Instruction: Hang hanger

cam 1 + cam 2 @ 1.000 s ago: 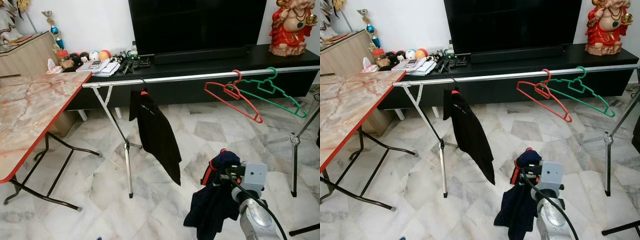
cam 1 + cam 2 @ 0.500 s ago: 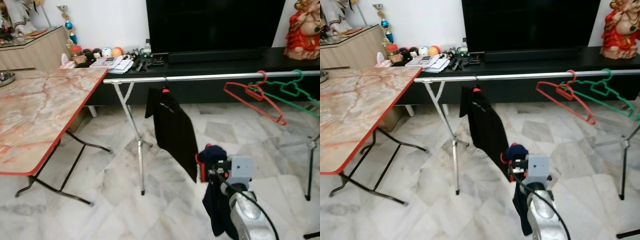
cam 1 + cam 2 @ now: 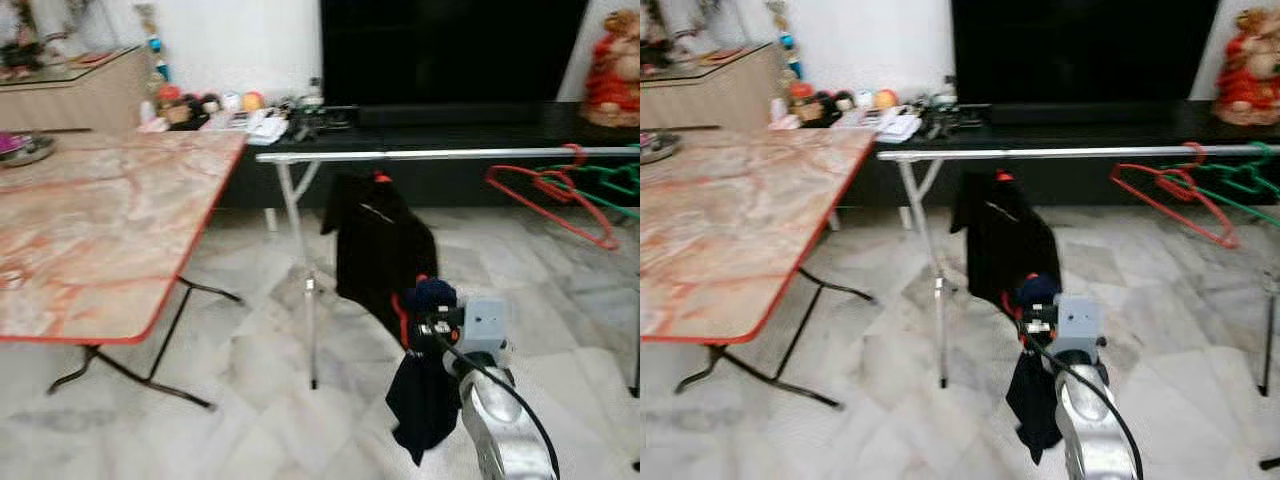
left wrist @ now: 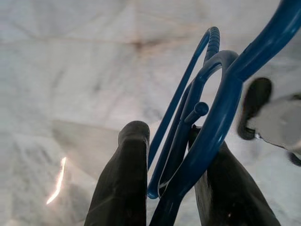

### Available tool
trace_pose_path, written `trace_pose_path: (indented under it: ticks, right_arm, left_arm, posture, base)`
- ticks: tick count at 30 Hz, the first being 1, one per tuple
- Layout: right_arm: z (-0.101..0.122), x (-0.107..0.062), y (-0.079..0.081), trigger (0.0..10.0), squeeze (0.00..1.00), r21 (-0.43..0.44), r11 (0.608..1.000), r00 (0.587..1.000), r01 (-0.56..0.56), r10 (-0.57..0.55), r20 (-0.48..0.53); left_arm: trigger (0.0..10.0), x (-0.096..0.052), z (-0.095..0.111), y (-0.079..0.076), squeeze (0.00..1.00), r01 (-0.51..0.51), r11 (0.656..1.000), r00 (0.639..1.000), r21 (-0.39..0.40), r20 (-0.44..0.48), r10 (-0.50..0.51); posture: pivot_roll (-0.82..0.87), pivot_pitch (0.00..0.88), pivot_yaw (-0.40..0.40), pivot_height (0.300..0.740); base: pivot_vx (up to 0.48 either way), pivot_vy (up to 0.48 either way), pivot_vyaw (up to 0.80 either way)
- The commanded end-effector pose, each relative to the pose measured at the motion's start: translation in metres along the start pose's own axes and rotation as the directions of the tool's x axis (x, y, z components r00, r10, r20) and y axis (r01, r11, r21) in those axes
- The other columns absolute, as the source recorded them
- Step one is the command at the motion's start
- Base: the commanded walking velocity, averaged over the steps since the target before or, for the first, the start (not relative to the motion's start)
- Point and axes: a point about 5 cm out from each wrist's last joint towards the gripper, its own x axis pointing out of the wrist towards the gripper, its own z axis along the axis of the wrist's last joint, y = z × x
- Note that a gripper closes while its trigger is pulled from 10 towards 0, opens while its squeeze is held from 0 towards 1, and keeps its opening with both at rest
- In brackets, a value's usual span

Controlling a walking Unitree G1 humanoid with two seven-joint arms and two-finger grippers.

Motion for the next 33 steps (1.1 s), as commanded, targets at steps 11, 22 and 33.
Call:
trace_pose_path:
  ticks: [11,22,33]
  right_arm:
    - [0.0,0.005,0.005,10.0,0.0,-0.041,0.999,1.0,-0.021,0.021,-0.002]
    - [0.003,0.009,0.009,10.0,0.0,-0.052,0.998,0.999,-0.037,0.037,0.012]
    - [0.008,0.006,0.024,10.0,0.0,-0.056,0.993,0.991,-0.108,0.112,0.067]
  left_arm:
    - [10.0,0.002,0.01,-0.035,0.0,0.039,0.999,0.999,-0.013,0.009,-0.039]
    - [10.0,0.002,0.027,-0.048,0.0,0.053,0.999,0.998,-0.009,0.037,-0.053]
    - [10.0,0.002,0.022,-0.034,0.0,0.037,0.999,0.999,-0.001,0.027,-0.037]
  posture:
    - [-0.01,0.0,0.04,0.74]
    - [0.0,0.0,0.042,0.74]
    - [0.0,0.0,0.039,0.74]
  base:
    - [0.0,0.475,0.0]
    - [0.0,0.472,0.0]
    - [0.0,0.472,0.0]
